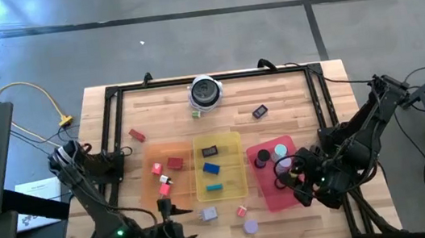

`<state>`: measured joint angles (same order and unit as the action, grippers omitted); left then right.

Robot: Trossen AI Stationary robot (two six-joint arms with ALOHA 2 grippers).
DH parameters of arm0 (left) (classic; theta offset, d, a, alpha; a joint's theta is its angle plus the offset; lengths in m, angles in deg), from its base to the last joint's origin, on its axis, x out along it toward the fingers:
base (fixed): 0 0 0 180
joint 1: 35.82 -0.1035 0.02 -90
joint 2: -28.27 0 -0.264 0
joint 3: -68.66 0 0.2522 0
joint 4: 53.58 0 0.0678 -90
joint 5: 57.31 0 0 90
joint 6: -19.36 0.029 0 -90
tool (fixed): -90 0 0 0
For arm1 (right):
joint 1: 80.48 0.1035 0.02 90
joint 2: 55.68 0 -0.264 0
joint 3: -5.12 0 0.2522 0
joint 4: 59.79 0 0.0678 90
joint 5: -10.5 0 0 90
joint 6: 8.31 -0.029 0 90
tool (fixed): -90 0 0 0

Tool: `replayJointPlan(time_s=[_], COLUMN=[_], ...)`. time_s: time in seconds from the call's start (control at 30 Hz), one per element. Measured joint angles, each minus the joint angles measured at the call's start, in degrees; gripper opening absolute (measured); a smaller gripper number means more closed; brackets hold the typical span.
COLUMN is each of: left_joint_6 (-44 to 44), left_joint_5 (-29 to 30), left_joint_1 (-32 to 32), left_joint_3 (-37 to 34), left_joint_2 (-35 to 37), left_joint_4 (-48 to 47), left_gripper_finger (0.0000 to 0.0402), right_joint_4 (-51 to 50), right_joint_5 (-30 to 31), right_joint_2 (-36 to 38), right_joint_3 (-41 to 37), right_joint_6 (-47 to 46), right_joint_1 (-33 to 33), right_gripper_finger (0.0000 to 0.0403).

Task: Pick & Place Office items
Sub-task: Put the white charger adaptor into the orange bin

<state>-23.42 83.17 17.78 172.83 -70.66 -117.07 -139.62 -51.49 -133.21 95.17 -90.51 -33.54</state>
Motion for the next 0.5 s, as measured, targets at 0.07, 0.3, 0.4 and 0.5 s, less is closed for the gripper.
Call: replayJointPlan(time_s=[0.07,0.3,0.4,0.5], left_joint_6=[-1.02,-0.35,-0.41,-2.08], left_joint_5=[-1.59,-9.67,-9.85,-10.81], left_joint_1=[-0.86,-3.78,-4.85,-5.36], left_joint_3=[-0.02,-0.02,0.01,-0.02], left_joint_2=[-1.27,-8.78,-11.86,-13.43], left_joint_4=[-0.57,-0.82,-0.60,-0.46], left_gripper_finger=[0.0326,0.0326,0.0326,0.0326], right_joint_4=[0.88,2.31,2.45,2.50], right_joint_5=[0.00,0.05,0.09,0.11], right_joint_2=[0.00,0.00,0.00,0.00], right_joint_3=[0.00,0.00,0.00,-0.02], right_joint_6=[0.50,1.10,1.10,1.10], right_joint_1=[0.00,0.00,0.00,0.00], right_gripper_finger=[0.0217,0.0217,0.0217,0.0217])
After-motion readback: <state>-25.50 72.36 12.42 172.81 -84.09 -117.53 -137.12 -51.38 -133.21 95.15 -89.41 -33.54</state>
